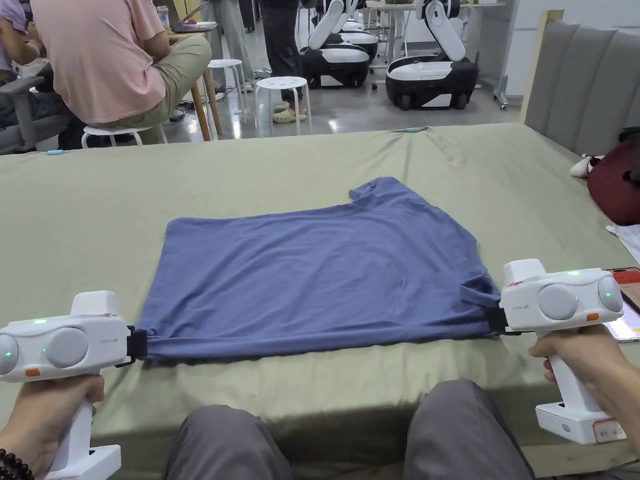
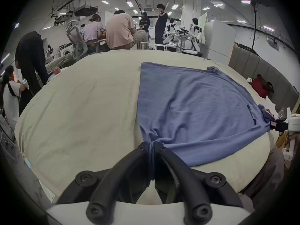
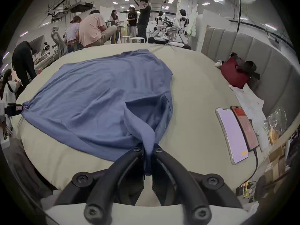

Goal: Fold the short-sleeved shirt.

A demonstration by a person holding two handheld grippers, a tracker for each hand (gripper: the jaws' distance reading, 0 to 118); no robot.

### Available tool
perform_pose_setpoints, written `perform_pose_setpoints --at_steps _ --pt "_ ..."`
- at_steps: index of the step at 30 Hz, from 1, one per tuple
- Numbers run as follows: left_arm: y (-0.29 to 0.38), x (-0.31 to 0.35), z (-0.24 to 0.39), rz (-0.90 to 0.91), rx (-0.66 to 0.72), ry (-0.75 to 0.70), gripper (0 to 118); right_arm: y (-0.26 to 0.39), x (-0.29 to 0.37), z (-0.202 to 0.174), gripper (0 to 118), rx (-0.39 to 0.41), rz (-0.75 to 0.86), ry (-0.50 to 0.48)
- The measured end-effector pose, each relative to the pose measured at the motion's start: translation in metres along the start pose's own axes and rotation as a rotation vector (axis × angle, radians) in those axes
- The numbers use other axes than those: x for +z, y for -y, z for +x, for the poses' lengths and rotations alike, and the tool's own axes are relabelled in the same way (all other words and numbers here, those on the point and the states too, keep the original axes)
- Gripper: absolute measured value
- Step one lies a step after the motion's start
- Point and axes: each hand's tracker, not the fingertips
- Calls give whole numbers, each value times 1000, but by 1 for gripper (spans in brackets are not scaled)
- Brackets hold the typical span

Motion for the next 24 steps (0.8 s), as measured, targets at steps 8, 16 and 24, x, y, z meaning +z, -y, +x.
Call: perform_pose_setpoints --at_steps 8,16,24 --pt "-47 -1 -2 64 35 22 4 -42 -3 11 7 -12 76 -3" --pt "-105 -54 2 73 16 2 4 -109 -52 23 7 -57 92 -8" --pt "-134 -123 9 34 -8 -19 4 -157 -111 23 7 -28 64 23"
